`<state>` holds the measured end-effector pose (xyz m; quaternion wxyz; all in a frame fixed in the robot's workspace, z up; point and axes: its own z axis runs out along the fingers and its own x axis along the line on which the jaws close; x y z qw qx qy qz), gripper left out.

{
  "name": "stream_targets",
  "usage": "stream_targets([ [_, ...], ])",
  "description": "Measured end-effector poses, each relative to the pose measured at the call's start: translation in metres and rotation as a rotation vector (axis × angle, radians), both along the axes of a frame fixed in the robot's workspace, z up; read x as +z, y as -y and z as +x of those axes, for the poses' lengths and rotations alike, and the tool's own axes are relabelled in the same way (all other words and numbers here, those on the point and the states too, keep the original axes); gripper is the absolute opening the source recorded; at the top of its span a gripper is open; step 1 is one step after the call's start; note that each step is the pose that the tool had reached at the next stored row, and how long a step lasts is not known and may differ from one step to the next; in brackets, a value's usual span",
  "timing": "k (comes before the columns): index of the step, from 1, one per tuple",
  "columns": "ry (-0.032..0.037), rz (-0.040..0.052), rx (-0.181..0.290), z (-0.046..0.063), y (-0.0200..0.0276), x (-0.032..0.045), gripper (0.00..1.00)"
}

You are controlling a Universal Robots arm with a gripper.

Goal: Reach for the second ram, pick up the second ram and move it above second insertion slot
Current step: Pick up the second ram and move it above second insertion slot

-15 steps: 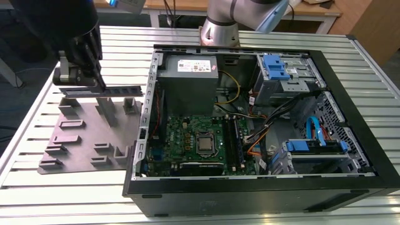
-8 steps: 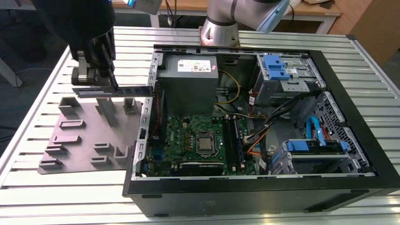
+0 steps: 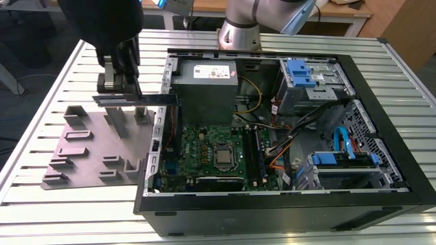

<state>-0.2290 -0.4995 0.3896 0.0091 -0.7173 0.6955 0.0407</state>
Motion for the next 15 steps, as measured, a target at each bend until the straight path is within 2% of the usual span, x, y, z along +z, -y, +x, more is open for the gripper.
stream_targets([
  [15, -0.0004, 0.0001, 0.0, 0.04, 0.0, -0.0001, 0.09],
])
